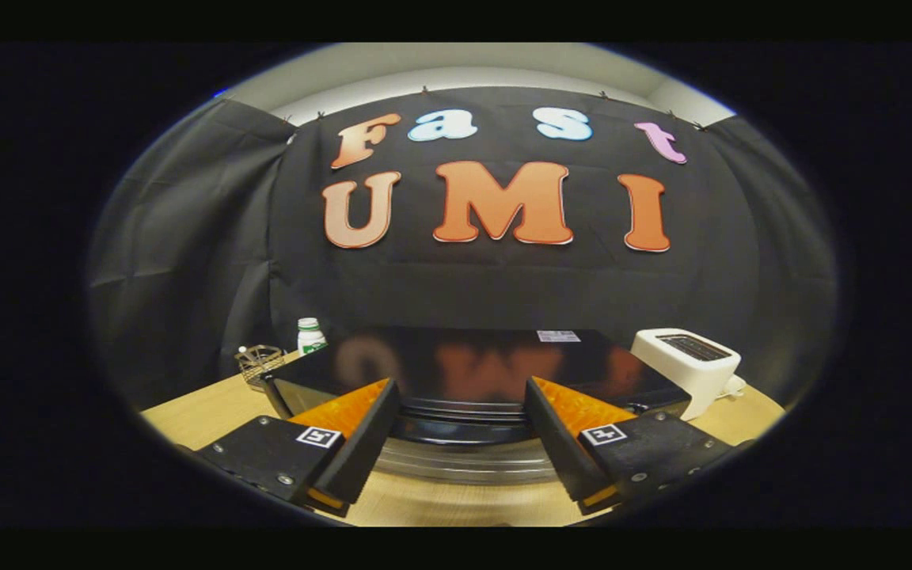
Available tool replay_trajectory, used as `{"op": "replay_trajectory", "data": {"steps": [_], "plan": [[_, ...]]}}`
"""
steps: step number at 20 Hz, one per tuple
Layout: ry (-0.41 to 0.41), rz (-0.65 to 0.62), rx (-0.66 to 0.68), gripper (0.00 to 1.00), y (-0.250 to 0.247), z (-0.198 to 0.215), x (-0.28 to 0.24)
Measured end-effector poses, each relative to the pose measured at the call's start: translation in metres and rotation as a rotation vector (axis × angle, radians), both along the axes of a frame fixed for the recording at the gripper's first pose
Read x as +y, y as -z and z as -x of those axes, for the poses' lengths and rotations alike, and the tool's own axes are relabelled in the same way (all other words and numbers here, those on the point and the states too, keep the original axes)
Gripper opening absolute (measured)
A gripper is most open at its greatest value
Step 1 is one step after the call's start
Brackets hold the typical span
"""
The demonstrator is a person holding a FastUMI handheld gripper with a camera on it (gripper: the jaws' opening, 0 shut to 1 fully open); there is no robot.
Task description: Open the toaster oven, put the food inside, and close the toaster oven door.
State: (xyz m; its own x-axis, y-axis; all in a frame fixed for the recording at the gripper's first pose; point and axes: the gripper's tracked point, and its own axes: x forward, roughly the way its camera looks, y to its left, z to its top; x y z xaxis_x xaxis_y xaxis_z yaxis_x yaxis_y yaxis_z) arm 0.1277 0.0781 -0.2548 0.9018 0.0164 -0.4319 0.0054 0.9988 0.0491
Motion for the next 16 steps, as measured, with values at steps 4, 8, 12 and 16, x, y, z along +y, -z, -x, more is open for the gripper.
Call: {"op": "replay_trajectory", "data": {"steps": [4,8,12,16], "plan": [[-0.037,-0.051,-0.009,0.86,-0.004,0.022,0.008],[-0.108,-0.038,0.041,0.83,-0.004,0.060,0.013],[-0.165,-0.032,0.109,0.83,0.008,0.101,0.020],[-0.204,-0.090,0.176,0.83,0.024,0.129,0.025]]}}
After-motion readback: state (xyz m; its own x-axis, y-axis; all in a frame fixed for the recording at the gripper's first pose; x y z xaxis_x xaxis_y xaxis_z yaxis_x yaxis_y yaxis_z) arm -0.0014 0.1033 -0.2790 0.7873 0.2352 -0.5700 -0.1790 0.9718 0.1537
